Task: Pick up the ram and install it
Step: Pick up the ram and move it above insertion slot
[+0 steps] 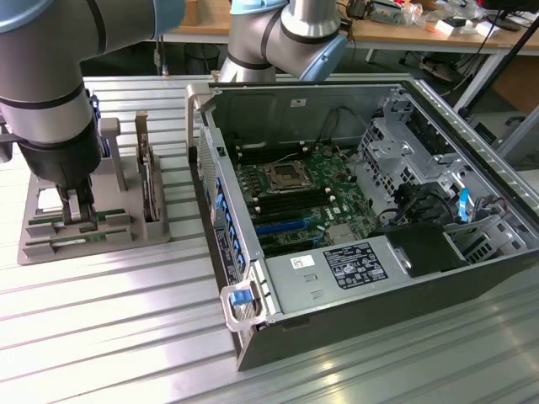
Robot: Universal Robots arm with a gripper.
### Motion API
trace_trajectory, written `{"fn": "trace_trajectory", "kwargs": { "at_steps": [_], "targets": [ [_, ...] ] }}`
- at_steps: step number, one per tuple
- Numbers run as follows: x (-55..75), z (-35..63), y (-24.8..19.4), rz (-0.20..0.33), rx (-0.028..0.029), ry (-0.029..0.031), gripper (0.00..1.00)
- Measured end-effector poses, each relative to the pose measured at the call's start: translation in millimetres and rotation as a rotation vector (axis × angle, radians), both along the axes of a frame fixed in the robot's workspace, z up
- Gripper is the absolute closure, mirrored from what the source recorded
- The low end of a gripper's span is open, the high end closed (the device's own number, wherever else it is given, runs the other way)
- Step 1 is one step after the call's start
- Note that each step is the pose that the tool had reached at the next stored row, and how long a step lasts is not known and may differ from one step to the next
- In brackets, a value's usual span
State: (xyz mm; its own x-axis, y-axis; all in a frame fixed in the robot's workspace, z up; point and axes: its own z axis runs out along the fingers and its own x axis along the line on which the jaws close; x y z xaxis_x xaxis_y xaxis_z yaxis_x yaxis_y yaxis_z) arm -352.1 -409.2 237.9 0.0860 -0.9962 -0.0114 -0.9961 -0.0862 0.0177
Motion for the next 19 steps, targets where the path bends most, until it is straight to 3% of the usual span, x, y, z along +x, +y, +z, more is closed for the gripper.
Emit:
{"fn": "trace_trajectory", "kwargs": {
  "at_steps": [13,19],
  "targets": [
    [-7.9,-18.8,-2.9,0.0,0.0,0.0,0.7],
    [-13.5,-27.5,0.2,0.0,0.0,0.0,0.7]
  ]
}}
